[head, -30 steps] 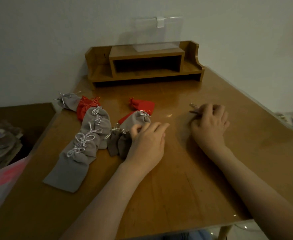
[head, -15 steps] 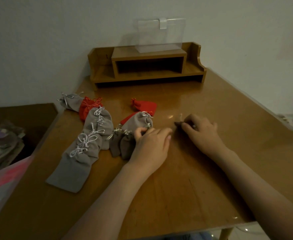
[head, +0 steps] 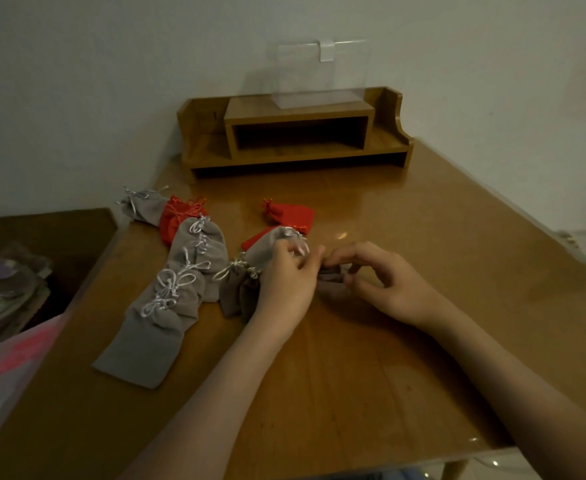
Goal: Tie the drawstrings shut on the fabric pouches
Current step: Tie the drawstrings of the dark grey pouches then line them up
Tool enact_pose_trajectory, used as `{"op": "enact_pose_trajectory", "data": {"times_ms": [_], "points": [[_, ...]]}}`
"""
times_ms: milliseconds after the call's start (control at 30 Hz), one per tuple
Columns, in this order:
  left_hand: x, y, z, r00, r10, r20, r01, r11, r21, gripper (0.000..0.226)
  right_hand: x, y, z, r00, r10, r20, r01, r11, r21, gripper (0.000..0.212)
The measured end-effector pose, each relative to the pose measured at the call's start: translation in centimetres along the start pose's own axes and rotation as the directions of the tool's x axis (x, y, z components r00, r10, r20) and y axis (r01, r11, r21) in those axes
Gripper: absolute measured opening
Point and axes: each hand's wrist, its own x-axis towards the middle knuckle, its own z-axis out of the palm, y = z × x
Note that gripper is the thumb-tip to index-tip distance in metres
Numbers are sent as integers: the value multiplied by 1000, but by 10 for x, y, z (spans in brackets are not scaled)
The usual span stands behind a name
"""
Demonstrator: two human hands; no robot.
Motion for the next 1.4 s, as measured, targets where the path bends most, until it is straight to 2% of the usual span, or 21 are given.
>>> {"op": "enact_pose_trajectory", "data": {"times_ms": [67, 167, 267, 367, 600, 667, 767, 867, 933, 1000, 1067, 1133, 1267, 1400], "points": [[1, 1, -1, 999, 29, 17, -28, 999, -39, 18, 1, -1, 3, 996, 36, -84, -26, 992, 120, 31], [-1, 2, 0, 996, 87, 29, -87, 996, -15, 23, 2, -3, 2, 964, 196, -178, -150, 958, 243, 40], [-2, 2, 0, 994, 111, 22, -111, 994, 15, 26, 3, -5, 0, 951, 301, -69, -275, 927, 254, 32], [-2, 1, 0, 994, 104, 16, -105, 991, 77, 29, 4, -5, 2, 954, 297, -37, -283, 935, 214, 16], [0, -1, 1, 986, 140, -86, -131, 986, 102, 30, 3, -9, 2, 946, 325, 14, -316, 910, 268, 8], [1, -1, 1, 988, 124, -96, -119, 991, 58, 32, 4, -8, 3, 941, 338, -31, -312, 897, 313, 3], [2, -2, -1, 989, 99, -113, -111, 989, -101, 32, 4, -5, 0, 923, 377, -82, -323, 871, 369, 14], [2, -5, -5, 971, 57, -234, -100, 978, -180, 29, 4, 2, -1, 901, 422, -98, -384, 882, 273, 21], [0, -3, -8, 968, 10, -251, -73, 967, -243, 30, 6, 5, 0, 892, 439, -111, -399, 878, 265, 24], [-2, 2, -10, 984, -33, -176, -43, 911, -411, 31, 7, 6, 0, 885, 453, -105, -407, 863, 299, 25], [-3, 8, -13, 998, -38, -58, -6, 781, -625, 30, 8, 6, 0, 884, 457, -99, -400, 848, 346, 22], [-3, 11, -16, 999, -44, 31, 53, 703, -709, 29, 6, 6, 0, 887, 446, -122, -372, 844, 386, 19], [-2, 10, -15, 986, -115, 117, 164, 720, -674, 30, 6, 8, 0, 880, 441, -178, -292, 796, 530, 18], [-3, 10, -11, 979, -136, 151, 199, 797, -570, 29, 7, 5, -2, 895, 390, -215, -178, 756, 630, 17]]}}
